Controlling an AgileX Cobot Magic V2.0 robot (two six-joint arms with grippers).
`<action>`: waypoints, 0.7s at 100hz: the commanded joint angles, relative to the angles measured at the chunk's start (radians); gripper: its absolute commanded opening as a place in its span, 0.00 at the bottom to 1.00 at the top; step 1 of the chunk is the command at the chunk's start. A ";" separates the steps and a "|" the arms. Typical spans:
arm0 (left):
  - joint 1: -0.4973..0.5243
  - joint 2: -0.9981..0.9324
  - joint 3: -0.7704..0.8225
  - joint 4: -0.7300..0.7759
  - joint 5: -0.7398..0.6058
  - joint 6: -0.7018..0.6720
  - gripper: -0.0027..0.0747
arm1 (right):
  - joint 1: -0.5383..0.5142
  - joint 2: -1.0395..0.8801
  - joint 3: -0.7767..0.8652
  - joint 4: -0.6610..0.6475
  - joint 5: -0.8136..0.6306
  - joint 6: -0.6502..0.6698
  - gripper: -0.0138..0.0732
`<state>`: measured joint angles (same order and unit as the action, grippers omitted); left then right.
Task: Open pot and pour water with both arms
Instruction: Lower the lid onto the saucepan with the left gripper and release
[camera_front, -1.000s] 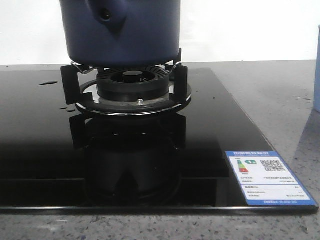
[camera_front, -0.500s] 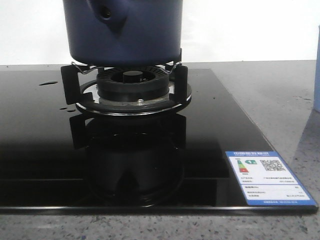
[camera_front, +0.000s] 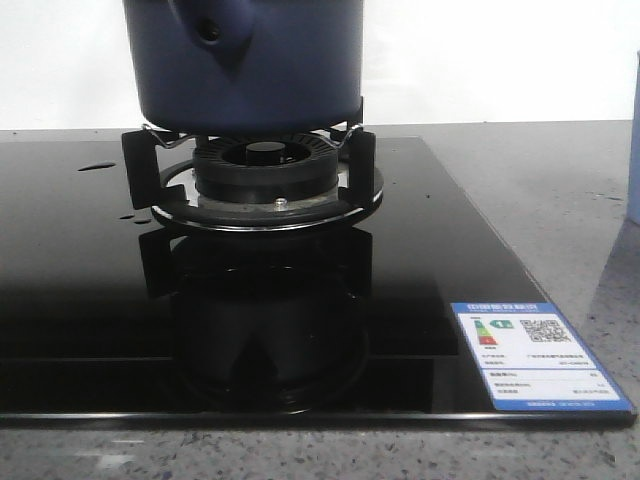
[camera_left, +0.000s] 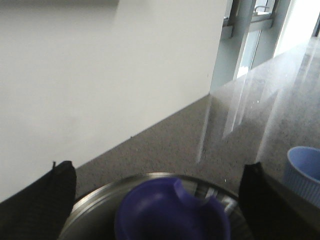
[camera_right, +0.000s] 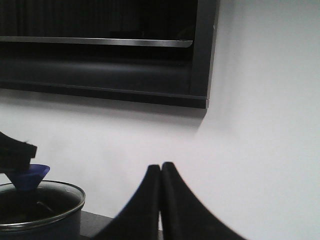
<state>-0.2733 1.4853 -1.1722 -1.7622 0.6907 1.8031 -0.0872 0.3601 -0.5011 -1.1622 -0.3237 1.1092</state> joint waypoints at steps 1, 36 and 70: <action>0.017 -0.099 -0.032 -0.073 0.028 -0.015 0.82 | -0.007 0.006 -0.026 0.012 -0.006 0.004 0.08; 0.166 -0.468 0.120 0.163 -0.037 -0.346 0.35 | -0.007 -0.041 0.002 -0.041 -0.006 0.029 0.08; 0.204 -0.997 0.607 0.199 -0.297 -0.350 0.01 | -0.007 -0.164 0.117 -0.461 -0.111 0.553 0.08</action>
<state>-0.0721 0.5854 -0.6294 -1.5288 0.4542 1.4675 -0.0872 0.2035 -0.3707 -1.4725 -0.3670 1.4977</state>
